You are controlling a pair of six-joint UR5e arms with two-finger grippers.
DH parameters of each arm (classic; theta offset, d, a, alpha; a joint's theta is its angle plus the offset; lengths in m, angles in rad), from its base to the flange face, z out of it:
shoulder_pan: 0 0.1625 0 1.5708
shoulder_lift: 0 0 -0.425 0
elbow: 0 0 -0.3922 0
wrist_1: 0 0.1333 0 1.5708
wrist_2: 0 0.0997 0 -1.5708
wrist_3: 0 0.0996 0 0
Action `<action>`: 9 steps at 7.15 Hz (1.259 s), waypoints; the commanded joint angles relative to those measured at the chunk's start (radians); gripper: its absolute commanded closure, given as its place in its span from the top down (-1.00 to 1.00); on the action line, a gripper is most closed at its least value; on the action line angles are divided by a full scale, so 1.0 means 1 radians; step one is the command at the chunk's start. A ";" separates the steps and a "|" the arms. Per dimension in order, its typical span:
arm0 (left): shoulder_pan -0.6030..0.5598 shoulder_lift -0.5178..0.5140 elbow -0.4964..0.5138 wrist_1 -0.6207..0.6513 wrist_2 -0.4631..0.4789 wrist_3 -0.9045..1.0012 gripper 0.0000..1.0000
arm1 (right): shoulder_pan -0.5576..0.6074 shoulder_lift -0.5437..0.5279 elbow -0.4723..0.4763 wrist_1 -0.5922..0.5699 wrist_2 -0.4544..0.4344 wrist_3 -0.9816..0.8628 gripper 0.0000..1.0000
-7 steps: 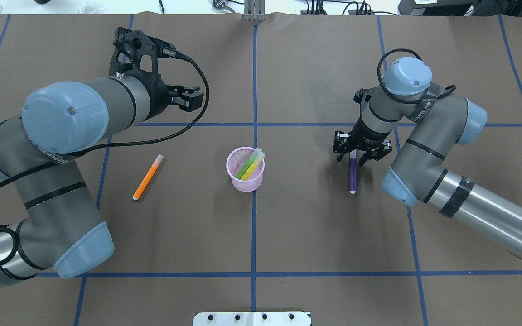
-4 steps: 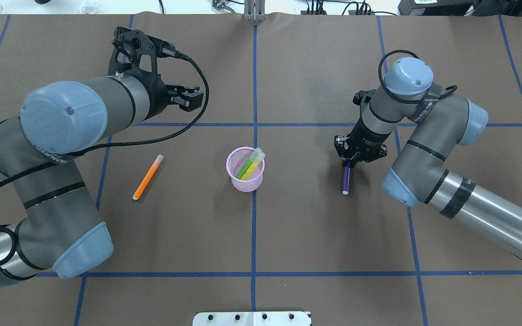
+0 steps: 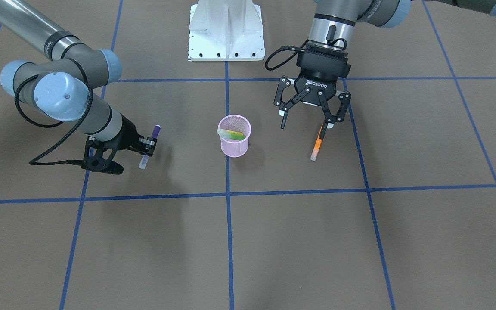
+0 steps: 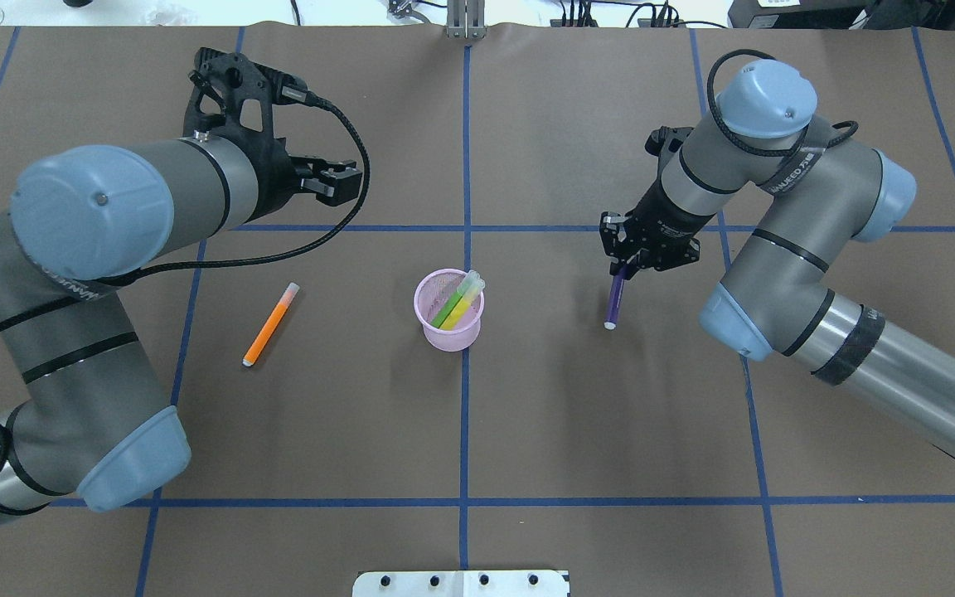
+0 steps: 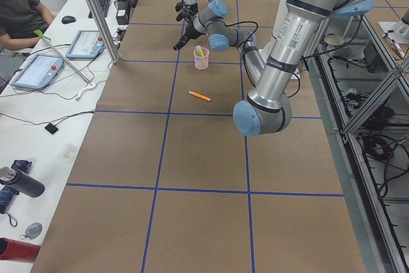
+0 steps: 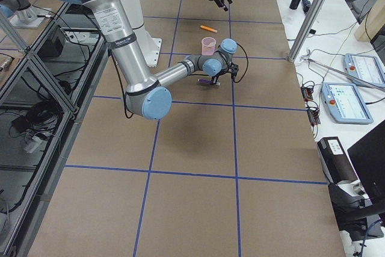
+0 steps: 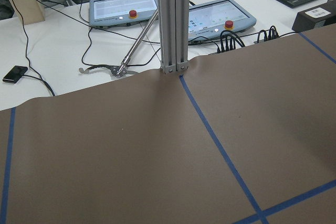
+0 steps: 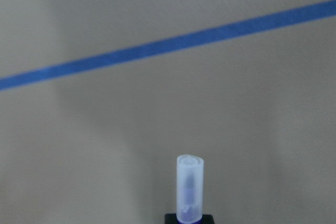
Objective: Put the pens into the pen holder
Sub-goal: 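Lift the purple marker with the right gripper and carry it over the cup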
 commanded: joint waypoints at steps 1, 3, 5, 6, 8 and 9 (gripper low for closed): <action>-0.049 0.114 -0.042 -0.011 -0.098 0.114 0.77 | -0.059 0.025 0.132 -0.006 -0.263 0.139 -1.00; -0.098 0.180 -0.027 0.001 -0.155 0.333 0.77 | -0.176 0.115 0.164 -0.008 -0.537 0.289 -1.00; -0.149 0.182 0.048 -0.002 -0.290 0.367 0.79 | -0.241 0.199 0.185 -0.100 -0.707 0.316 -1.00; -0.149 0.182 0.060 -0.006 -0.292 0.367 0.79 | -0.312 0.262 0.182 -0.208 -0.843 0.317 -1.00; -0.149 0.180 0.069 -0.006 -0.292 0.367 0.79 | -0.455 0.240 0.172 -0.229 -1.091 0.313 -1.00; -0.149 0.180 0.069 -0.008 -0.292 0.367 0.79 | -0.457 0.232 0.170 -0.229 -1.105 0.307 -1.00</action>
